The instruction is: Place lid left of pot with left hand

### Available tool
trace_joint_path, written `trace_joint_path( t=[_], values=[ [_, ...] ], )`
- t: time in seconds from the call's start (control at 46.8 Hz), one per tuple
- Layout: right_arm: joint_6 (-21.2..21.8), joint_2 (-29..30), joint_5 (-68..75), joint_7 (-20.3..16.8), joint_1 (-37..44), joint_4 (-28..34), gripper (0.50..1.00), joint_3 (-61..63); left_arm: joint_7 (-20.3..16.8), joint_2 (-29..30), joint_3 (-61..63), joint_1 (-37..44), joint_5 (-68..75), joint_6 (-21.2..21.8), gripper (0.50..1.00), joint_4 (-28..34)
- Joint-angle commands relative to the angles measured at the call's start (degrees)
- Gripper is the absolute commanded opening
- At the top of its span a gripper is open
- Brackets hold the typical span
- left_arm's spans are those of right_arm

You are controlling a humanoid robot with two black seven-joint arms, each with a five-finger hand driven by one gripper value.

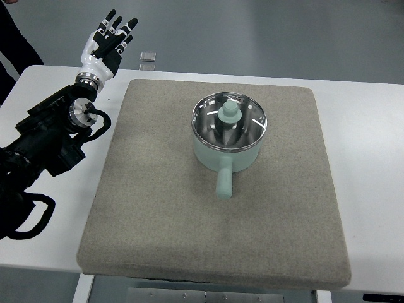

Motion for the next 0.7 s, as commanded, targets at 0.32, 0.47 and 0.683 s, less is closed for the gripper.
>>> trace_joint_path(
  t=[0.32, 0.47, 0.683],
  values=[
    [0.0, 0.0, 0.0, 0.0, 0.0, 0.0, 0.924, 0.0, -0.5, -0.1, -0.6, 0.4, 0.1, -0.4, 0.996, -0.1],
    [0.0, 0.0, 0.0, 0.0, 0.0, 0.0, 0.924, 0.0, -0.4, -0.1, -0.5, 0.4, 0.1, 0.1, 0.996, -0.1],
    [0.0, 0.0, 0.0, 0.0, 0.0, 0.0, 0.924, 0.0, -0.4, -0.1, 1.4, -0.6, 0.7, 0.4, 0.996, 0.0]
  ],
)
